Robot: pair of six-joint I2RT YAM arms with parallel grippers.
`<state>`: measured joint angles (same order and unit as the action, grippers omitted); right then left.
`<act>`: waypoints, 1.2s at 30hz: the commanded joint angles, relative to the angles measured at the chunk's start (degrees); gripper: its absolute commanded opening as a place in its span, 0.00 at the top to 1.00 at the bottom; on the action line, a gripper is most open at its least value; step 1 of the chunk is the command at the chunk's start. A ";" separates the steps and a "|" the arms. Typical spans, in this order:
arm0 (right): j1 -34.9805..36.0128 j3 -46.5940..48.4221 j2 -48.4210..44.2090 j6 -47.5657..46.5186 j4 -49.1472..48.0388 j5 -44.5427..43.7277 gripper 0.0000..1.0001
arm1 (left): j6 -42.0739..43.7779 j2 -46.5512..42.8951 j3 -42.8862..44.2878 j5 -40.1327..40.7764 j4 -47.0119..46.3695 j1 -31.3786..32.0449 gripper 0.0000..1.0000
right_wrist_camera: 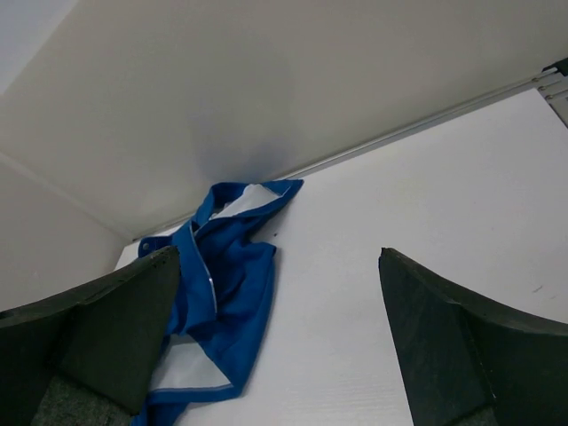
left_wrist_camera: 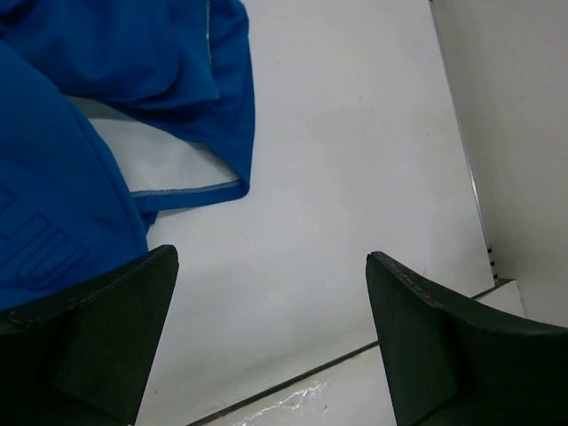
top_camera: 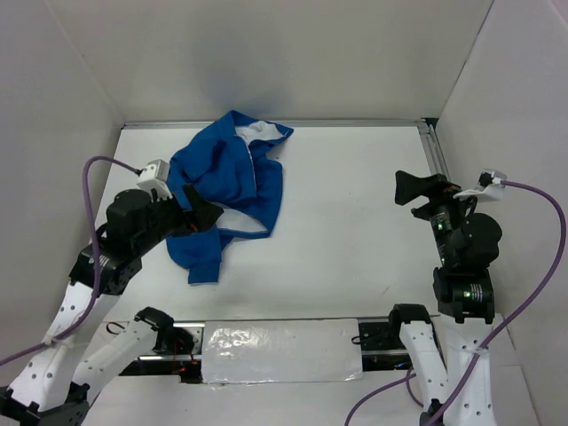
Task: Zip up the jacket
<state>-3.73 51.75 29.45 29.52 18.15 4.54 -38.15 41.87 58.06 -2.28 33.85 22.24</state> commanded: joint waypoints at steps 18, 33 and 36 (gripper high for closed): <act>8.55 13.81 36.09 2.82 -3.38 12.69 0.00 | 11.87 45.21 27.49 -9.93 -6.10 -19.95 0.01; 28.95 56.24 91.37 12.48 0.65 3.73 0.00 | 17.23 84.68 58.65 -19.51 -3.61 -22.77 0.01; 29.74 68.89 103.31 17.05 0.14 3.90 0.00 | 17.41 89.51 59.80 -21.35 -4.58 -21.11 0.01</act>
<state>24.97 111.79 127.02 41.08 18.90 8.58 -22.57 128.33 115.37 -19.84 29.87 -0.73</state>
